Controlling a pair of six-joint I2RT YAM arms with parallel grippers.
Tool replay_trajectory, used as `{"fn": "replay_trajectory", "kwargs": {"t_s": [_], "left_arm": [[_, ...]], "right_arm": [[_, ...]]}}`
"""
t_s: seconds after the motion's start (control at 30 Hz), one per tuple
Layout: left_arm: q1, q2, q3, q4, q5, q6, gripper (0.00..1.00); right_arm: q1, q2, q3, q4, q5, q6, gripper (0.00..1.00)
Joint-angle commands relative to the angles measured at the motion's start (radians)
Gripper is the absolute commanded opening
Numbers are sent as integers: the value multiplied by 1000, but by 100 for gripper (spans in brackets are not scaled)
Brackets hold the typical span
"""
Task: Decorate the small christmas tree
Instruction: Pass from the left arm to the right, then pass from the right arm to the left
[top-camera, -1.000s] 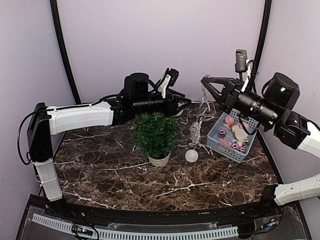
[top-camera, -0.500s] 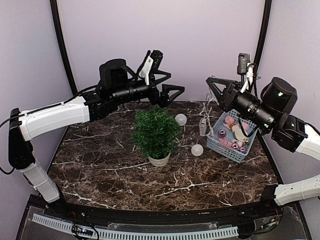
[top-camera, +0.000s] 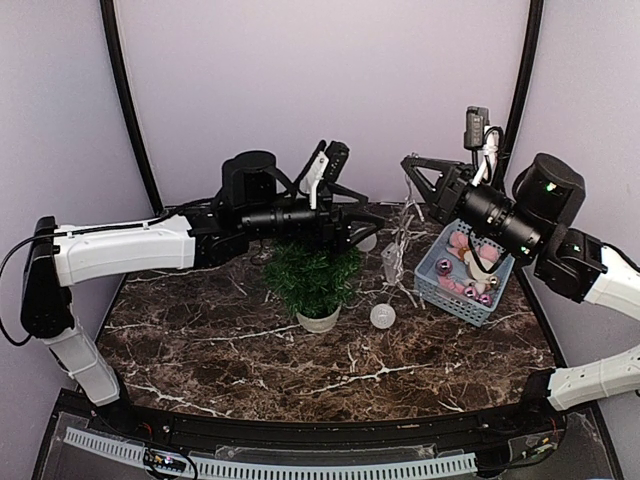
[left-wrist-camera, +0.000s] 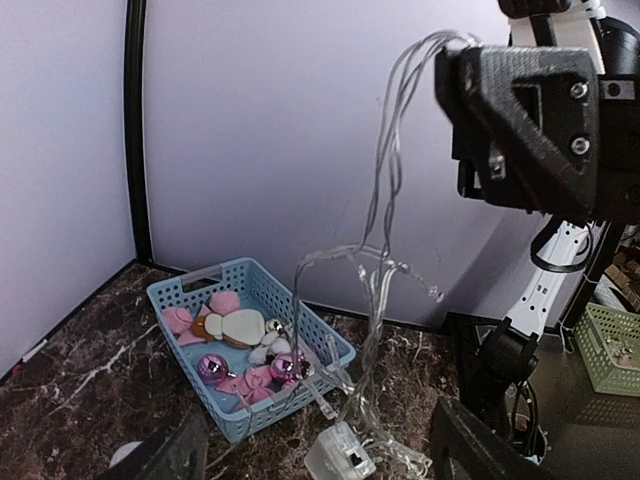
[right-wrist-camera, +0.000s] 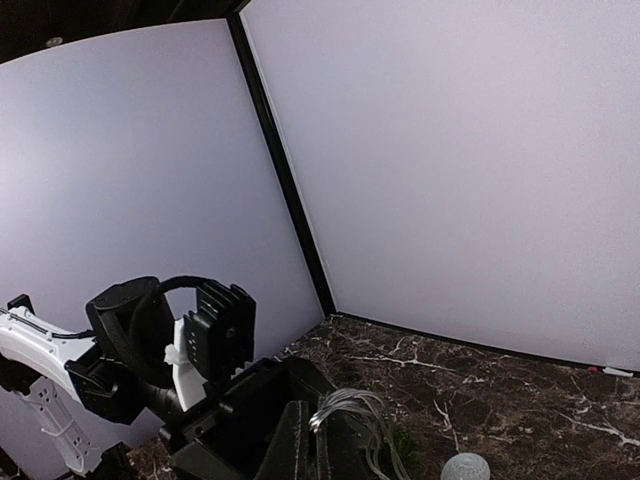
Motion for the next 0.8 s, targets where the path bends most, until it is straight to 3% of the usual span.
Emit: {"fn": "replay_trajectory", "kwargs": {"t_s": [0.0, 0.23, 0.77], "left_arm": [[-2, 16, -8, 51, 22, -34, 72], [-7, 68, 20, 61, 67, -43, 54], [-30, 129, 65, 34, 58, 1, 38]], "right_arm": [[4, -1, 33, 68, -52, 12, 0], [4, -3, 29, 80, -83, 16, 0], [4, -4, 32, 80, -96, 14, 0]]}}
